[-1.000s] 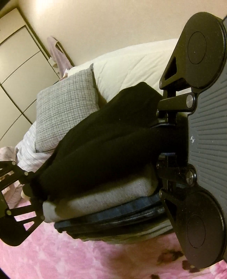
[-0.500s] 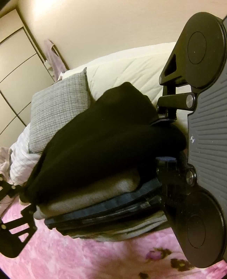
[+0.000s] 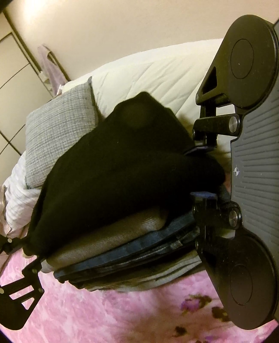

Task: Fold large clothes

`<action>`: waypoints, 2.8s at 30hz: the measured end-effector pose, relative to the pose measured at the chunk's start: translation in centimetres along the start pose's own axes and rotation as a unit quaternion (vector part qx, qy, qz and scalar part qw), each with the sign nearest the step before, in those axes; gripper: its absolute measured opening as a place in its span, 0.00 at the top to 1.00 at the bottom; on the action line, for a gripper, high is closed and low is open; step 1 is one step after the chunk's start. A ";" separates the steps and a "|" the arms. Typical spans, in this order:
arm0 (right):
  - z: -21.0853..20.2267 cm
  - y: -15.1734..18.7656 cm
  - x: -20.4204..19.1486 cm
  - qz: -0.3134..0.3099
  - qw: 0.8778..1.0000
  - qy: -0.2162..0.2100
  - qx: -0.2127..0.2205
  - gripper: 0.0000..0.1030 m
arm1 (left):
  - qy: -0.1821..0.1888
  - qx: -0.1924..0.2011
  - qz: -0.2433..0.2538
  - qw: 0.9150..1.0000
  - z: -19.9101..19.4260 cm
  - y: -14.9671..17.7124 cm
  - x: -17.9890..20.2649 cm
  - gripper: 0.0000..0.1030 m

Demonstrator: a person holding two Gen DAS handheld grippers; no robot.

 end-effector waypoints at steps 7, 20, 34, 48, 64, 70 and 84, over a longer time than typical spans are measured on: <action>-4.3 -1.8 2.7 0.109 0.994 -0.004 -0.006 0.70 | -0.005 -0.006 -0.093 0.996 -3.1 -0.2 -3.3 0.69; 0.5 -4.7 4.8 0.307 0.951 -0.035 0.030 0.70 | 0.016 -0.040 -0.253 0.966 1.2 0.3 -4.1 0.68; 0.4 -4.4 4.8 0.313 0.948 -0.047 0.030 0.70 | -0.002 -0.074 -0.305 0.950 0.6 1.2 -4.9 0.69; -0.2 -3.9 5.1 0.336 0.941 -0.038 0.023 0.62 | -0.019 -0.099 -0.334 0.937 -0.3 1.5 -5.0 0.56; -8.2 -2.0 2.7 0.454 0.889 0.033 -0.055 0.35 | -0.042 -0.075 -0.428 0.900 -9.5 2.8 -3.2 0.16; -13.1 -3.3 -0.7 0.519 0.848 0.073 -0.077 0.29 | -0.043 -0.043 -0.440 0.896 -15.0 3.3 -2.2 0.04; -23.3 -9.2 -8.5 0.544 0.823 0.125 -0.108 0.12 | -0.068 -0.024 -0.471 0.879 -26.6 5.5 0.9 0.01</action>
Point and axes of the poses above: each gripper's, at about its wrist camera, not at the fingertips, and z roughly the way its jaws point, x to its right, y to its underside, the point moved 7 cm from there along z, roughly the way its jaws point, and after that the axes turned 14 degrees about x, right-handed, at the moved point
